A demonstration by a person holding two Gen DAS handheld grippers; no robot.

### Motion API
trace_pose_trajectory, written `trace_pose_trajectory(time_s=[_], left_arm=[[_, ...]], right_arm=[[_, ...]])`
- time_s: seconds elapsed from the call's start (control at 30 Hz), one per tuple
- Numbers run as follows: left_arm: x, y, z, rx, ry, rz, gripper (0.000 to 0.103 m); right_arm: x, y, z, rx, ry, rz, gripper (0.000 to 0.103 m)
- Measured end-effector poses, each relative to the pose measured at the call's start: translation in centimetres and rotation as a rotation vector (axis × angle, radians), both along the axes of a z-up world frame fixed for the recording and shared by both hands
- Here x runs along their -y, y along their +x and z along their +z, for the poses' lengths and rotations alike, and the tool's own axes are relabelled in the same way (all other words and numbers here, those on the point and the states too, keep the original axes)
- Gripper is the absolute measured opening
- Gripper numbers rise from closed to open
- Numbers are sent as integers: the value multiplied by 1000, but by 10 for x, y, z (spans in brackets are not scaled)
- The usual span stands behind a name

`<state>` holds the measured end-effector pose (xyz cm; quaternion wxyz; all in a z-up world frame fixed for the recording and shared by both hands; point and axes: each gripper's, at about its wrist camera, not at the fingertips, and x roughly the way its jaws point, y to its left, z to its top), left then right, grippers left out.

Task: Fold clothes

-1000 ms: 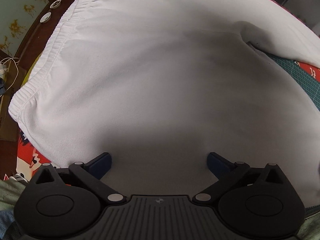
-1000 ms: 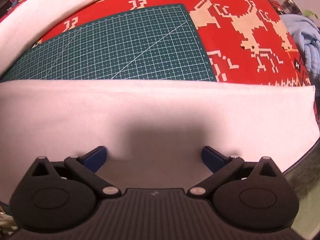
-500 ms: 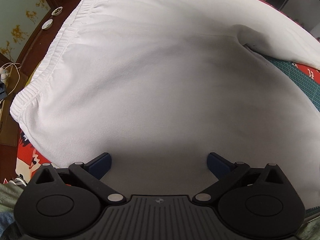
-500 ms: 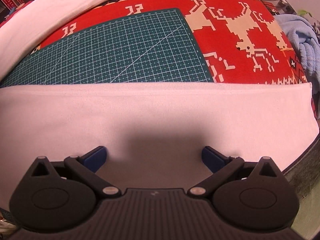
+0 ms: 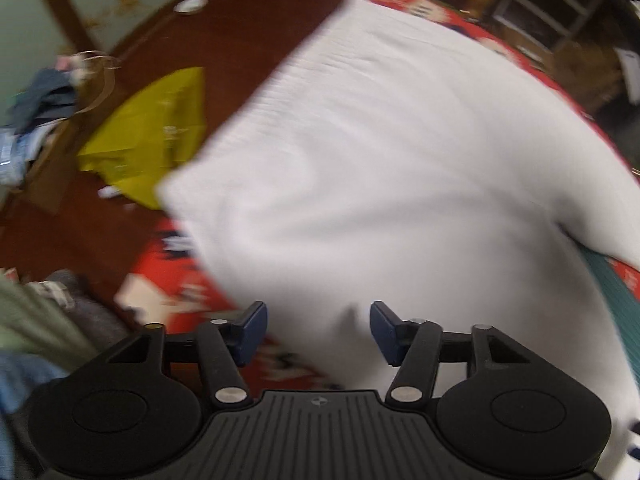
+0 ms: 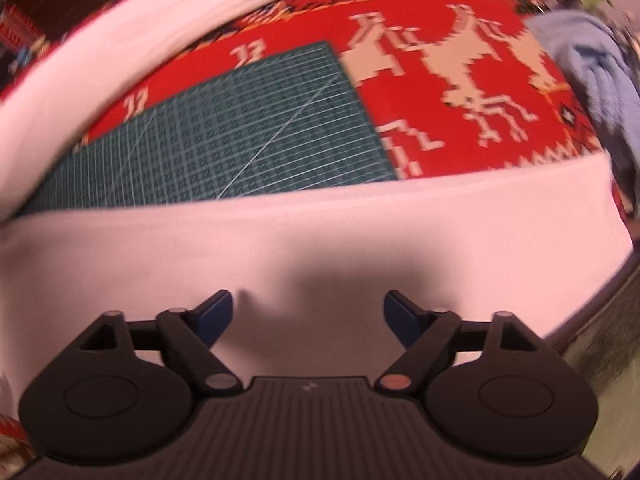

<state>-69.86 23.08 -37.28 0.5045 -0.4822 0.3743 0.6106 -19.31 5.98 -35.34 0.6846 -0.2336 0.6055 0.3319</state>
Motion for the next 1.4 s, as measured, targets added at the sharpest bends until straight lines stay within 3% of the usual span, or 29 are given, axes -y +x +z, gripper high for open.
trace_pose_trajectory(time_s=[0.07,0.2,0.3,0.33,0.47,0.6,0.7,0.77,0.8,0.9,0.97,1.27,1.4], left_arm=[[-2,-23,-3,-19,-14,52,39],[-11,-46,-7,-34,-24,128,33],[-13,-56,-9,-36,-36,143,26],[-13,-59,-10,-36,-34,136,26],[-21,-61,-21,31,-38,135,26],[-28,-52,-31,-16,-64,110,27],[-30,-56,-31,9,-61,180,30],[-29,-62,-33,27,-73,247,41],[-30,-64,-33,35,-79,261,42],[-30,-69,-34,59,-95,305,39],[-33,-68,-33,68,-96,304,31],[-31,-61,-31,41,-62,374,28],[-33,-59,-30,31,-63,386,25]], right_arm=[[14,15,6,-27,12,-50,75],[42,42,1,-61,16,-195,65],[61,60,-13,-73,5,-324,43],[70,67,-15,-80,3,-363,41],[105,85,-19,-70,-13,-484,41],[126,91,-25,-47,-35,-534,41],[138,95,-27,-31,-51,-557,41],[147,99,-26,-22,-50,-578,41],[151,102,-26,-16,-49,-586,41],[167,112,-20,3,-39,-636,41],[180,121,-17,14,-21,-696,41],[210,158,-22,-16,122,-821,40],[207,169,-35,-36,105,-840,31]])
